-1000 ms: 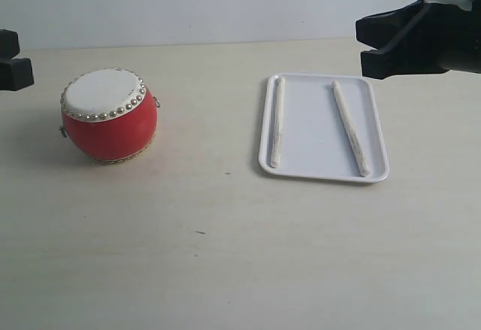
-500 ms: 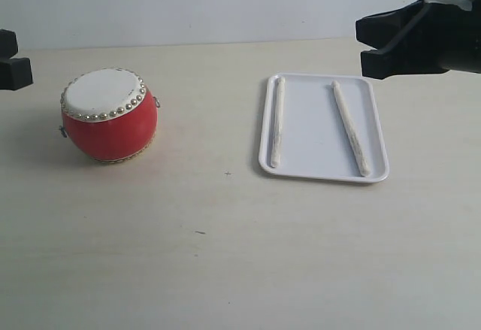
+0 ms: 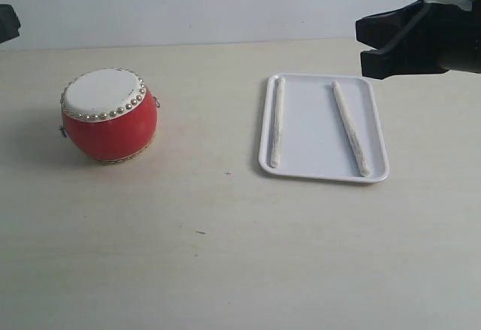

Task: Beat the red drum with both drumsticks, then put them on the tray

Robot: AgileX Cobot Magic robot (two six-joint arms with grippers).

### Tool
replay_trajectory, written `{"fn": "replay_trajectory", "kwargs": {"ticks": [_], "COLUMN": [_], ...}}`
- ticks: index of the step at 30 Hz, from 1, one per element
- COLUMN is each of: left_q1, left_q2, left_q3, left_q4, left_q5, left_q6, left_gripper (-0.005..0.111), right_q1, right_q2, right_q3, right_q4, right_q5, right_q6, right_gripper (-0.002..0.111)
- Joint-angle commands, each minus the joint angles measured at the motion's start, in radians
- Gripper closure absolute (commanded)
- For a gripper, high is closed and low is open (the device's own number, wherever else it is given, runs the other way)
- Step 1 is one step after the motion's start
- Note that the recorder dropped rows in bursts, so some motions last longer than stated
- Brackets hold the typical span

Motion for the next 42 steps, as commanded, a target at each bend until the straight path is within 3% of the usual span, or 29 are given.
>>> {"fn": "replay_trajectory", "kwargs": {"ticks": [1,5,9,13,17,23,28,37,42], "left_q1": [0.004,0.004,0.004,0.016,0.112,0.259,0.334,0.345,0.345], "left_q2": [-0.001,-0.020,-0.133,-0.285,-0.414,-0.532,-0.628,-0.727,-0.780], "left_q3": [0.003,0.031,0.151,0.289,0.355,0.416,0.477,0.528,0.528], "left_q4": [0.040,0.040,0.032,-0.113,-0.250,-0.248,-0.239,-0.216,-0.216], "left_q5": [0.012,-0.004,-0.060,-0.166,-0.154,-0.058,0.000,0.033,0.052], "left_q6": [-0.031,0.103,0.194,0.194,0.194,0.201,0.256,0.465,0.489], "left_gripper": [0.107,0.107,0.107,0.107,0.107,0.107,0.107,0.107,0.107], "right_q1": [-0.003,-0.003,-0.003,-0.003,-0.003,-0.003,-0.003,-0.003,-0.003], "right_q2": [-0.004,-0.004,-0.004,-0.004,-0.004,-0.004,-0.004,-0.004,-0.004], "right_q3": [0.006,0.006,0.006,0.006,0.006,0.006,0.006,0.006,0.006], "right_q4": [0.007,0.007,0.007,0.007,0.007,0.007,0.007,0.007,0.007], "right_q5": [0.000,0.000,0.000,0.000,0.000,0.000,0.000,0.000,0.000], "right_q6": [-0.007,-0.007,-0.007,-0.007,-0.007,-0.007,-0.009,-0.009,-0.009], "right_gripper": [0.108,0.108,0.108,0.108,0.108,0.108,0.108,0.108,0.108]}}
